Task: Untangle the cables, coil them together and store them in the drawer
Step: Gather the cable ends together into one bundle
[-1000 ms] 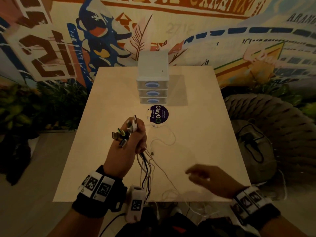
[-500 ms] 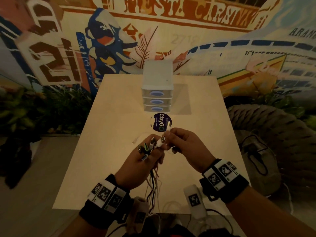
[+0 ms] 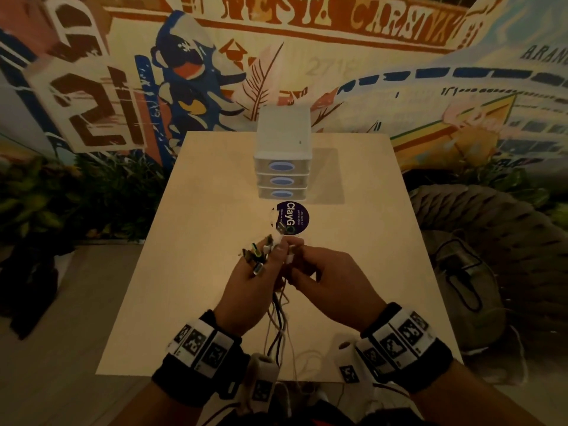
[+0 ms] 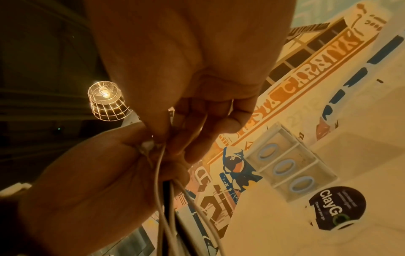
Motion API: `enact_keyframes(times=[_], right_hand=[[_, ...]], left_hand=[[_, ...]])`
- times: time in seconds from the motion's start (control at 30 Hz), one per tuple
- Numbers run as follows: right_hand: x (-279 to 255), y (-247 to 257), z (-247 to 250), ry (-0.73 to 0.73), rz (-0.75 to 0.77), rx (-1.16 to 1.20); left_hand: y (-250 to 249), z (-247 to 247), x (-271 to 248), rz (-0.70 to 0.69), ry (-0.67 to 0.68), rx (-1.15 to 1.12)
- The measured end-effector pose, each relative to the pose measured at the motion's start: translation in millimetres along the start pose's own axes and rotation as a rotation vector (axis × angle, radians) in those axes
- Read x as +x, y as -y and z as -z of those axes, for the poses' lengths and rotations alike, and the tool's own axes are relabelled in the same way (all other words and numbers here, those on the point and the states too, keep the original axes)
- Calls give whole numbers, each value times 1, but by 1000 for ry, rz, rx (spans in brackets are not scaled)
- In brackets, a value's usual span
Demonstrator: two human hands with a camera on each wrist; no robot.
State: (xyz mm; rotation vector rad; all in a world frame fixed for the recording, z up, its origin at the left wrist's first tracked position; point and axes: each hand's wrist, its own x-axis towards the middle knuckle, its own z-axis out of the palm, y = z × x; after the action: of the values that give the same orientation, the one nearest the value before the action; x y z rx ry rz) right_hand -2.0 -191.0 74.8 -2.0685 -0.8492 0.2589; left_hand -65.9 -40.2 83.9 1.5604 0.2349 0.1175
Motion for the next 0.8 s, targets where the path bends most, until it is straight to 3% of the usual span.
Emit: enact_keyframes(times=[0.23,0.37,0.5,0.63,0.8], right_hand=[[0,-5,-3,-51,-57,-59],[-7,-12,-13,173,-124,135],[-8,-27,-33,431,-240,217],[-9,-34,-46,484,-302,439],[-15,-52,-51,466,-371,438]], left_hand=[[3,-3,2,-8,-37,49],[4,-1,9,-54,-131,41],[-4,0,12,-6,-157,-151],[-9,-3,15,-33,-160,-267],[-6,-2,13,2,-127,-301]])
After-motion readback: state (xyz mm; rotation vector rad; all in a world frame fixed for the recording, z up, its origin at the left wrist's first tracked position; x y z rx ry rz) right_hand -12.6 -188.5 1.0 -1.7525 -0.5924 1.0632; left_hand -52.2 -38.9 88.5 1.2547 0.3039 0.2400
